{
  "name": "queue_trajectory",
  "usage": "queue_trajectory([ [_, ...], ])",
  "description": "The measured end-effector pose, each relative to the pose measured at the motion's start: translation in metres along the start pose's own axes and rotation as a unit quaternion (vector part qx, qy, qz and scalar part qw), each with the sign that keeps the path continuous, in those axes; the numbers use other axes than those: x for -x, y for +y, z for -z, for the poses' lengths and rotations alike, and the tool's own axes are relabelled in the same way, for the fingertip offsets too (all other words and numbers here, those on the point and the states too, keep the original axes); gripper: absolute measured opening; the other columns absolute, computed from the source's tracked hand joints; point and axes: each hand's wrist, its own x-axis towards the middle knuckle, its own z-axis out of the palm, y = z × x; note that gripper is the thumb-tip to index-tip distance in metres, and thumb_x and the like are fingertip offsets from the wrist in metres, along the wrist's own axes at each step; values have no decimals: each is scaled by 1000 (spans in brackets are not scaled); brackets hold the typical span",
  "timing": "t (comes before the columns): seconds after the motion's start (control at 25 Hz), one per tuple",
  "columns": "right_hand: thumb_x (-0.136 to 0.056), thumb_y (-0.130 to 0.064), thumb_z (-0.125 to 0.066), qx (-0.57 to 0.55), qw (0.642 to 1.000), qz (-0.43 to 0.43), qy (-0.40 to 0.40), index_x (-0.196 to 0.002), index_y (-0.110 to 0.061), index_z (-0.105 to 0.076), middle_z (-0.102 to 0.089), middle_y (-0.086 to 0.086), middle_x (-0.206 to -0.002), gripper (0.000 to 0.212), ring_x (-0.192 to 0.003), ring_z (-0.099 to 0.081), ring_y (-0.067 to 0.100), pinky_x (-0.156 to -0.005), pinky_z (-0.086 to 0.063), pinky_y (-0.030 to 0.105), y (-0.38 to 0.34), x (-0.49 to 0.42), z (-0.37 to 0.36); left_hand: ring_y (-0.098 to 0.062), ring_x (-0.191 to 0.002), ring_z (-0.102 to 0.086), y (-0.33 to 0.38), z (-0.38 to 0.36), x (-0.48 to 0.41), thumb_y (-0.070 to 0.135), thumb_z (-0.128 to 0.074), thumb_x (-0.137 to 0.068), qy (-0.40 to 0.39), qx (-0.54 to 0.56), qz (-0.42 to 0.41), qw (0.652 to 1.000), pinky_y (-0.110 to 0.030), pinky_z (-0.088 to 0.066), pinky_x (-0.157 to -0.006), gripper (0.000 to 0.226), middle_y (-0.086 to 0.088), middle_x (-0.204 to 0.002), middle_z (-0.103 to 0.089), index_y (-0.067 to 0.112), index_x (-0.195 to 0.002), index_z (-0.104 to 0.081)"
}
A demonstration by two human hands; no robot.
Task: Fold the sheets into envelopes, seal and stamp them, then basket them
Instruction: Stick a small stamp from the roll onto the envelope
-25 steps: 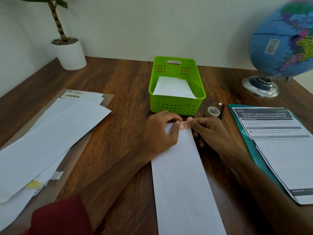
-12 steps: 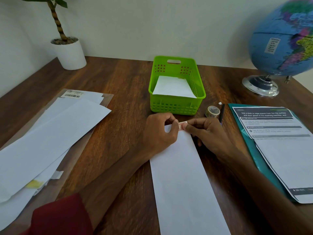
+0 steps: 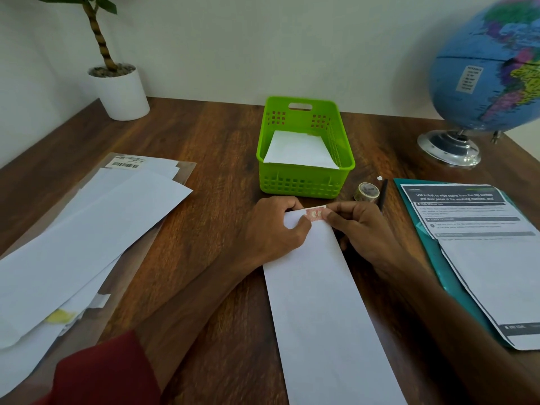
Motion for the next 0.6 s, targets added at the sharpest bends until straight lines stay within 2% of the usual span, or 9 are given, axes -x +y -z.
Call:
queue_trajectory([
  [0.08, -104, -16, -56, -14, 1000, -8, -20, -106, -18, -76, -79, -5, -87, 20, -68, -64, 22, -47, -48, 20, -2, 0, 1, -11, -68, -63, 0, 0, 0, 36, -62, -79, 5, 2, -1, 1000, -24, -50, -58, 23, 7, -74, -70, 15, -79, -72],
  [0.16, -101, -20, -62, -20, 999, 4, -29, -108, -16, -76, -79, -4, -88, 17, -67, -67, 14, -47, -48, 18, -4, 2, 2, -12, -66, -63, -1, 0, 0, 35, -62, -79, 5, 4, -5, 1000, -25, -49, -57, 23, 6, -72, -69, 15, -78, -71],
  [0.24, -97, -21, -67, -17, 999, 21, -36, -110, -13, -77, -80, 2, -92, 18, -70, -70, 14, -46, -47, 17, -6, 3, 1, -12, -66, -63, -1, 0, 0, 35, -62, -79, 4, 1, -7, 1000, -28, -50, -58, 22, 6, -72, -69, 15, -78, -71],
  [0.32, -101, -15, -62, -17, 999, 7, -35, -110, -11, -76, -80, 4, -93, 17, -71, -68, 18, -46, -47, 18, -4, 1, 0, -11, -66, -63, 0, 0, 0, 36, -62, -78, 5, 1, -4, 1000, -28, -50, -58, 22, 6, -73, -69, 16, -78, -71],
  [0.44, -103, -10, -56, -31, 999, -13, -18, -106, -10, -76, -74, 3, -81, 21, -66, -63, 16, -46, -48, 19, -4, 0, 1, -12, -67, -63, -1, -2, 0, 34, -61, -78, 6, 5, -5, 1000, -28, -51, -59, 23, 6, -73, -69, 14, -79, -72],
  [0.52, -100, -17, -63, -18, 1000, 13, -19, -105, -12, -77, -76, -1, -80, 16, -64, -66, 12, -46, -48, 19, -6, 3, 1, -13, -67, -63, -2, -2, 0, 34, -61, -79, 6, 3, -9, 1000, -32, -52, -61, 24, 4, -73, -70, 13, -79, -72],
  [0.6, -96, -19, -69, 6, 999, 35, -28, -108, -11, -77, -80, -1, -89, 16, -69, -72, 9, -47, -49, 17, -7, 5, -2, -13, -68, -63, -2, -1, 0, 34, -61, -78, 4, -2, -13, 1000, -36, -52, -63, 23, 4, -73, -70, 13, -78, -71],
])
